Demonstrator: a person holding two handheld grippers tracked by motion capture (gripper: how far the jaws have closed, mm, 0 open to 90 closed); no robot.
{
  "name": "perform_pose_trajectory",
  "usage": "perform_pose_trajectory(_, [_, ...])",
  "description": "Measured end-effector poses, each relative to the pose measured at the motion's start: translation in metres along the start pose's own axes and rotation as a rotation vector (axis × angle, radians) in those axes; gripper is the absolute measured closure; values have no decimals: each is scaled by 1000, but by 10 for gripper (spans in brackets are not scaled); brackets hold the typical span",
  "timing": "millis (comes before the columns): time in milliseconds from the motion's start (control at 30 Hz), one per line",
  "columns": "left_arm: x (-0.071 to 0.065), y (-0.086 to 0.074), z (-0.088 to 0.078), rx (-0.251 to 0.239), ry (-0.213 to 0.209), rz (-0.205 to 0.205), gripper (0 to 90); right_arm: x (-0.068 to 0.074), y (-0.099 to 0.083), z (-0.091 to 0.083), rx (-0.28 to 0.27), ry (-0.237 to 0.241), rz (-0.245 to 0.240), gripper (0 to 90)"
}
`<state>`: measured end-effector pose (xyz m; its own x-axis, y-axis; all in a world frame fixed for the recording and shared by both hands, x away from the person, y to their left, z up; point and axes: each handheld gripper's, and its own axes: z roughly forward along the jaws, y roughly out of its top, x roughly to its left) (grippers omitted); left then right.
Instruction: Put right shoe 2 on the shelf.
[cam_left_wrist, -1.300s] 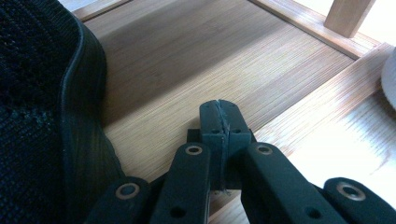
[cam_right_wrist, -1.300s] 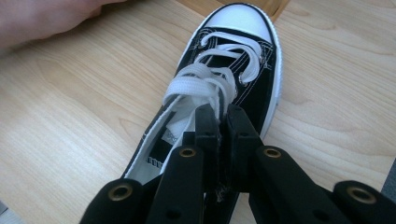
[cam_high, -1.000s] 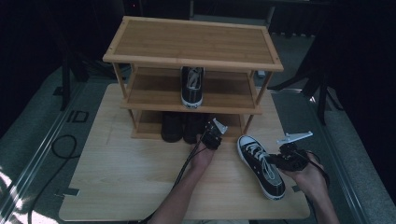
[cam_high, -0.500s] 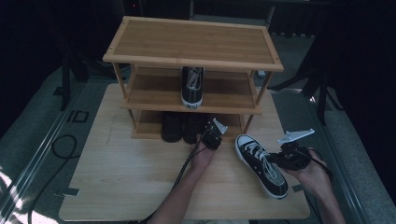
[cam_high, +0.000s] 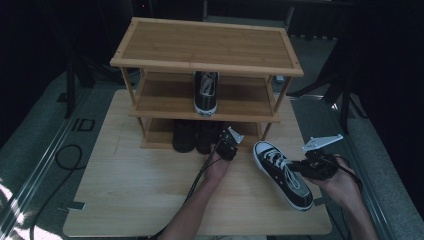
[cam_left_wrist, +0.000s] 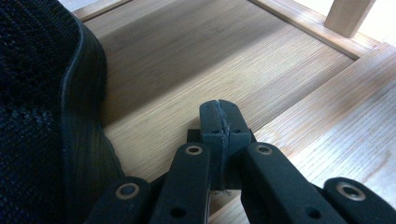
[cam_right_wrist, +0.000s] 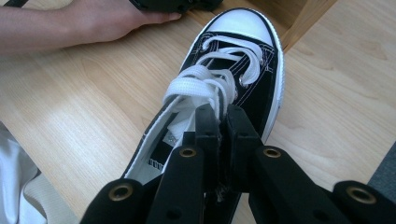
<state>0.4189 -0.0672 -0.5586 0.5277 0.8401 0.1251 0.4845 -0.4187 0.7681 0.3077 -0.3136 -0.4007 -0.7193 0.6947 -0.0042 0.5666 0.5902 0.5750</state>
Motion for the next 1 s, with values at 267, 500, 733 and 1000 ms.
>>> perform_pose_trajectory(267, [0,0,0,-1,-1,-1,900,1,8,-6,0,12,-50,859])
perform_pose_trajectory(500, [0,0,0,-2,-1,-1,900,8,9,-11,-7,36,-92,860])
perform_pose_trajectory(733, [0,0,0,-1,0,-2,900,14,7,-15,-15,66,-125,859])
perform_pose_trajectory(1000, [1,0,0,0,9,9,900,25,12,-21,-35,120,-157,859])
